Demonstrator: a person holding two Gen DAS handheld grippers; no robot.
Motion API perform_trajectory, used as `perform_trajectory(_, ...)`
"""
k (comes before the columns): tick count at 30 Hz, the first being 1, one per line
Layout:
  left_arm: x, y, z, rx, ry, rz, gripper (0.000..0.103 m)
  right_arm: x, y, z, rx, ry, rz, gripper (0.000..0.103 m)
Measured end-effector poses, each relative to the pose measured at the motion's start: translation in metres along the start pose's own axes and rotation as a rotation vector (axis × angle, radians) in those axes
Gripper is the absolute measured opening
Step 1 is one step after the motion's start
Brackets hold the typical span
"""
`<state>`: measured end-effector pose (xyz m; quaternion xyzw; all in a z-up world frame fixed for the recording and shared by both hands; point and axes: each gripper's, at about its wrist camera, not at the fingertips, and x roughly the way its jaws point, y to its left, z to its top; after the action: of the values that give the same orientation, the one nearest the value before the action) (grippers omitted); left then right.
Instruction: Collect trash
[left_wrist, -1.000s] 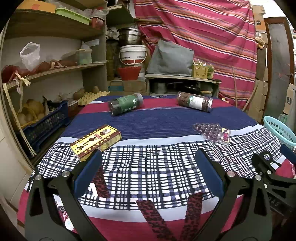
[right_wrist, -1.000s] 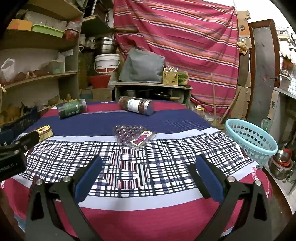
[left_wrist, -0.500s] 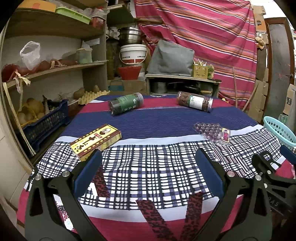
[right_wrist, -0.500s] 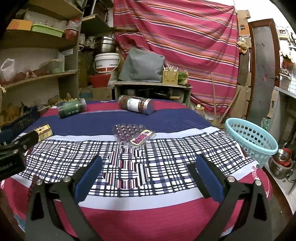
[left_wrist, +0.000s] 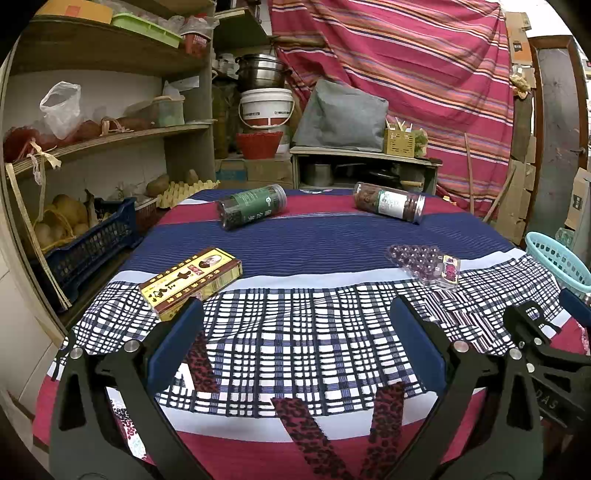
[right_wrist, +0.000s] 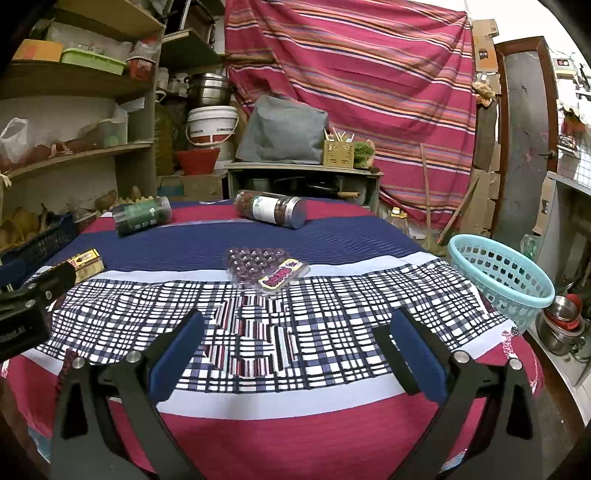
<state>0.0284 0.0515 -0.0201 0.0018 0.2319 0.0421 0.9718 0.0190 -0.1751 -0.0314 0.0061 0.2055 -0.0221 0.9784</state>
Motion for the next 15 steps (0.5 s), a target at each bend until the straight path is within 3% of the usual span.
perform_trajectory(15,0.0004,-0.0018,-0.0003,0.004,-0.004,0.0,0.098,-0.0009,-0.0004,0.0016,-0.001,-0.006,-0.001,0.098)
